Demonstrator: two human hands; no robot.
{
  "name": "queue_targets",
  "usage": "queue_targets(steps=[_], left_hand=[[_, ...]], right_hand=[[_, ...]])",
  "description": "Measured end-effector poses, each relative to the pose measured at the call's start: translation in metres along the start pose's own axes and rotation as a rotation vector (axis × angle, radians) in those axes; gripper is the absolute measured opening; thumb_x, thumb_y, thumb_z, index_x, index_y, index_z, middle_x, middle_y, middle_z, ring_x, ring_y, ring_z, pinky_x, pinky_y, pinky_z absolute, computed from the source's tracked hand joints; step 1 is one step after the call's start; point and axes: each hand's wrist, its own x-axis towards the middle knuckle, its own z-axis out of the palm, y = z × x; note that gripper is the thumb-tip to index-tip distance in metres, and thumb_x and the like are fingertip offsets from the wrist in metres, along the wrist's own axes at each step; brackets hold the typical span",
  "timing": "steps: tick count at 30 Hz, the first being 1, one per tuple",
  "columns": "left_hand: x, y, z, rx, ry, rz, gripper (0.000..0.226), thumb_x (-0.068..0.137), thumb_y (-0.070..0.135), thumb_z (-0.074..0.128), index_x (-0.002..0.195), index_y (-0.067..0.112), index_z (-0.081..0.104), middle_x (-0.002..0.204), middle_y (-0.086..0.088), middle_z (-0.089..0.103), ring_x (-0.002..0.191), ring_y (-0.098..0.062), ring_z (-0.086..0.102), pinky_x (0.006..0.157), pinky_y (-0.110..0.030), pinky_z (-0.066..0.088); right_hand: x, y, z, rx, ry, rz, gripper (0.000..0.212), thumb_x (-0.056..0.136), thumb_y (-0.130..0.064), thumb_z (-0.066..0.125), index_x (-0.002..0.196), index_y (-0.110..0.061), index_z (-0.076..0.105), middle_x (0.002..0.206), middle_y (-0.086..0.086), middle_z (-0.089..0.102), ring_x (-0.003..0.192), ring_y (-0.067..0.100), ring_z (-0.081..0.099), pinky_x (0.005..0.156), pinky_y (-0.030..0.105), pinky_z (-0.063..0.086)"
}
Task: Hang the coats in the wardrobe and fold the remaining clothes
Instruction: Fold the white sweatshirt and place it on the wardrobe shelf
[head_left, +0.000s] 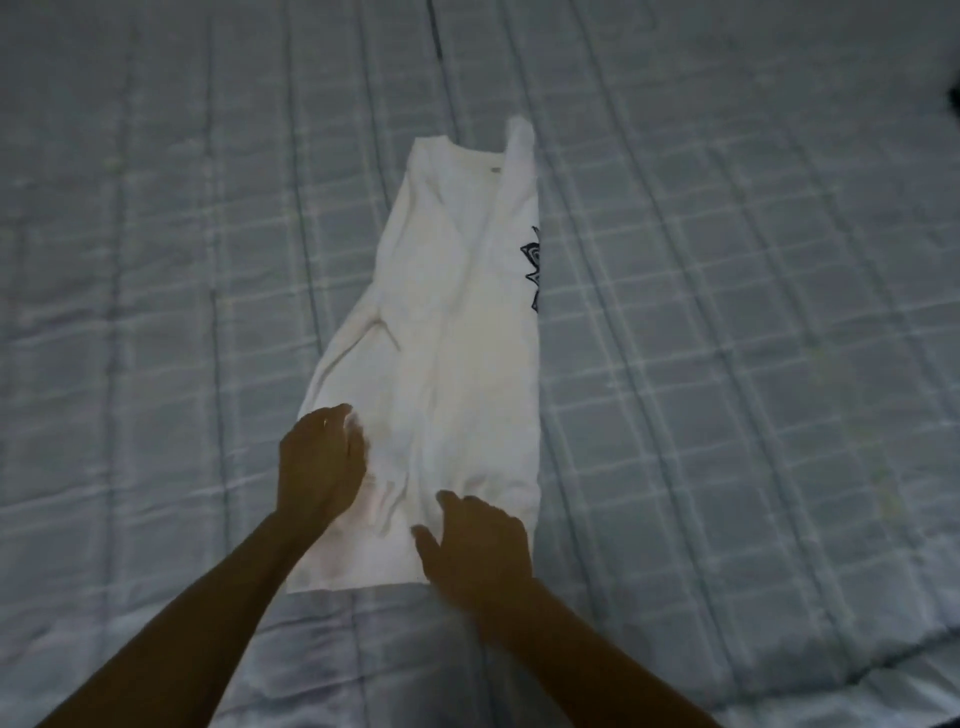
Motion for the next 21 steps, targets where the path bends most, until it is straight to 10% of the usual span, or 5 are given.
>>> queue_targets(steps=[7,10,14,18,21], left_hand=[[-0.025,-0.014,0.012,-0.225,-0.051,-0.577,0.072,0.089,0.049,0.052,0.141,0.005,0.028,0.137,-0.026,0.04,0.122,-0.044,0.042,0.099,-0.056,0.037],[-0.023,-0.018,0.003,-0.457,-0.165,-0.683,0.063,0.09,0.046,0.055,0.134,0.004,0.037,0.128,-0.022,0.052,0.11,-0.038,0.053,0.088,-0.038,0.043],[-0.009,-0.02,-0.032,-0.592,-0.217,-0.549,0.007,0.086,0.01,0.059,0.092,0.012,0.061,0.101,-0.016,0.067,0.08,-0.03,0.062,0.067,-0.031,0.046],[-0.004,0.058,-0.055,-0.561,-0.096,-0.147,0.026,0.085,-0.001,0.054,0.107,0.005,0.065,0.1,-0.011,0.068,0.084,-0.021,0.061,0.07,-0.019,0.044],[-0.029,0.135,-0.036,-0.448,-0.33,0.203,0.042,0.089,0.02,0.053,0.13,0.009,0.053,0.117,-0.016,0.064,0.104,-0.029,0.06,0.088,-0.025,0.043]], right_hand=[[0.01,0.028,0.008,-0.054,0.132,-0.007,0.044,0.098,-0.048,0.033,0.136,-0.028,0.041,0.129,0.0,0.057,0.115,0.019,0.055,0.094,0.032,0.041],[0.014,0.028,0.008,-0.12,0.239,-0.084,0.039,0.098,-0.041,0.038,0.131,-0.024,0.048,0.122,0.004,0.057,0.11,0.022,0.054,0.091,0.034,0.043],[0.022,0.032,0.013,-0.19,0.366,-0.156,0.035,0.07,-0.031,0.069,0.103,-0.02,0.069,0.108,0.008,0.064,0.098,0.028,0.062,0.078,0.038,0.052],[0.019,0.036,0.022,-0.133,0.303,-0.261,0.041,0.062,-0.03,0.062,0.1,-0.017,0.07,0.103,0.011,0.069,0.095,0.032,0.067,0.073,0.042,0.055],[0.006,0.055,0.007,0.219,0.371,-0.125,0.026,0.068,-0.018,0.055,0.087,-0.01,0.07,0.09,0.011,0.069,0.08,0.028,0.065,0.068,0.036,0.053]])
